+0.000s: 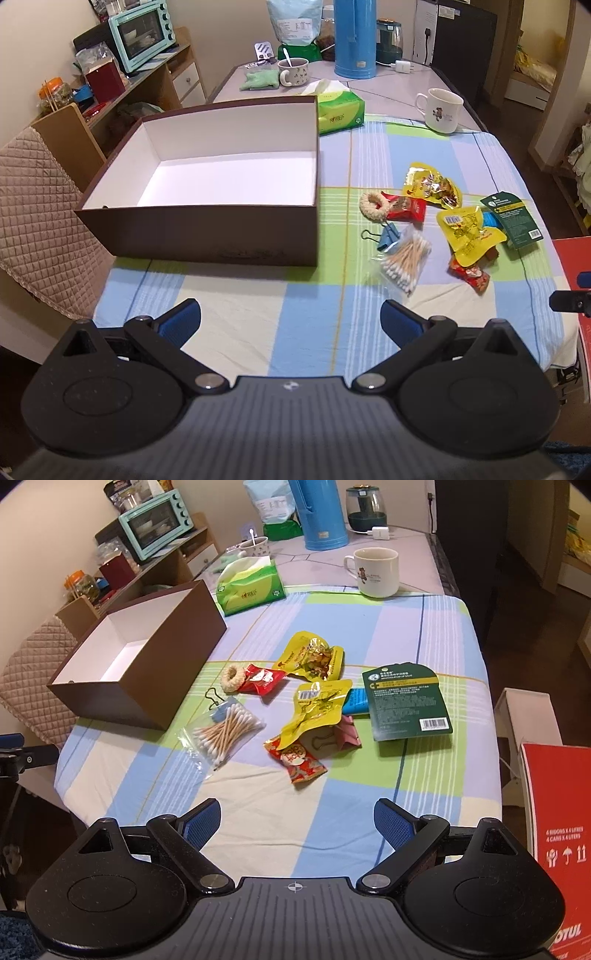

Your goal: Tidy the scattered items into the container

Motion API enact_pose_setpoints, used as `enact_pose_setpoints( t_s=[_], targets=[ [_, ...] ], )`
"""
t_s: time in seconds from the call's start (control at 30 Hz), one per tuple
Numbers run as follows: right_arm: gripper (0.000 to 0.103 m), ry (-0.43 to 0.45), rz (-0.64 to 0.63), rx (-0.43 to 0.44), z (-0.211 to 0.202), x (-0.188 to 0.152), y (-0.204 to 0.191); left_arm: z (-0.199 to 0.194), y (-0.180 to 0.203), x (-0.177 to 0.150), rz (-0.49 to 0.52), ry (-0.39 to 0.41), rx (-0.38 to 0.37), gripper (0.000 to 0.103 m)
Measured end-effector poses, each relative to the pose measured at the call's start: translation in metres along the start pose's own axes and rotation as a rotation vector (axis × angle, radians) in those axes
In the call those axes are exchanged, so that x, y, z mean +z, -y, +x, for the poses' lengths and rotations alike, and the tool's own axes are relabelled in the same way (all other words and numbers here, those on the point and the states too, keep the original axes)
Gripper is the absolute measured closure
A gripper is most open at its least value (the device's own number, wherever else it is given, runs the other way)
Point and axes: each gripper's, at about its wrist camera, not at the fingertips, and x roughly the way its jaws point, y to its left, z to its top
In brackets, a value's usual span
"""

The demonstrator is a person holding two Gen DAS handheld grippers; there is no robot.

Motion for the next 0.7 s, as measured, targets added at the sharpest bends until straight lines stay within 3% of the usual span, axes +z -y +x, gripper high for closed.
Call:
enact_pose_setpoints(
  t_s=[0.7],
  targets=[
    [0.01,0.011,0.047,-0.029,-0.001,-0.002,-0.028,0.006,-0.033,0.0,-0.003,0.019,-0.031,0.001]
  ],
)
